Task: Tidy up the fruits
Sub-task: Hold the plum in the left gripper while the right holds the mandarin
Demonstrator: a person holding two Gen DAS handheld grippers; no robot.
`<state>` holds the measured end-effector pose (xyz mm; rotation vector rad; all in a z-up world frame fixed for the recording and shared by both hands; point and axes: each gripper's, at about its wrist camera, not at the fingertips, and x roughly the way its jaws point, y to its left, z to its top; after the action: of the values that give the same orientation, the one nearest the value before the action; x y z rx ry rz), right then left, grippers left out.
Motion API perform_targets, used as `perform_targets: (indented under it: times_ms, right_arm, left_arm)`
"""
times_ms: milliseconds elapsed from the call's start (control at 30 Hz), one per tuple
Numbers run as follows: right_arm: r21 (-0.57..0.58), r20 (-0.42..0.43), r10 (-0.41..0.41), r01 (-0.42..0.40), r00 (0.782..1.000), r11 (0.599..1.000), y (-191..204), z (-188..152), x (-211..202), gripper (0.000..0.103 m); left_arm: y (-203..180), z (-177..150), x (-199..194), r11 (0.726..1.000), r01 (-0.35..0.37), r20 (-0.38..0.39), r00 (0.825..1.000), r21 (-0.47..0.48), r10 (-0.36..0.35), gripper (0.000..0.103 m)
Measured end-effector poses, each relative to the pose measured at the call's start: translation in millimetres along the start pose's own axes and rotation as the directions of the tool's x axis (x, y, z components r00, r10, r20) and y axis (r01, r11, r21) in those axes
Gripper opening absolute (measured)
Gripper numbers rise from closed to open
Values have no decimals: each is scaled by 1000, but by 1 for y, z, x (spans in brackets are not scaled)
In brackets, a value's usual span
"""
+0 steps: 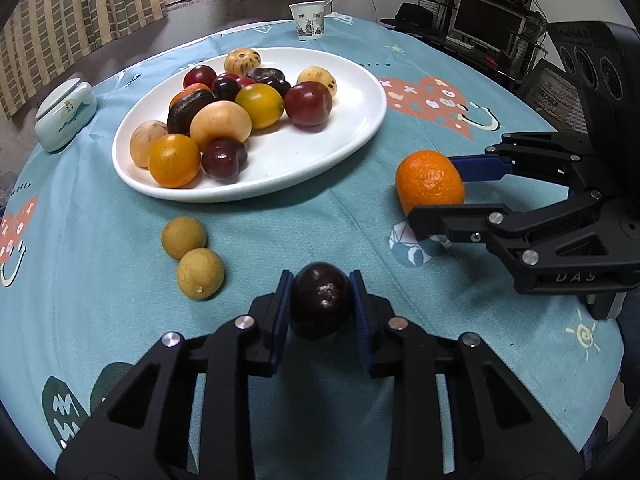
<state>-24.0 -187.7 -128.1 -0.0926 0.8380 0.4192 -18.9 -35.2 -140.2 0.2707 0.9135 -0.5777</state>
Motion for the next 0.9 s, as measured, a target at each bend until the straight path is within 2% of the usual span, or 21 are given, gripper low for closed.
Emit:
perform_targets:
  times_ms: [900]
  right_arm:
    - [2, -4, 15, -15, 1000, 1000, 1, -1, 4, 47]
  left_arm:
    - [2, 0, -10, 1000, -12, 34, 999, 1, 12, 29]
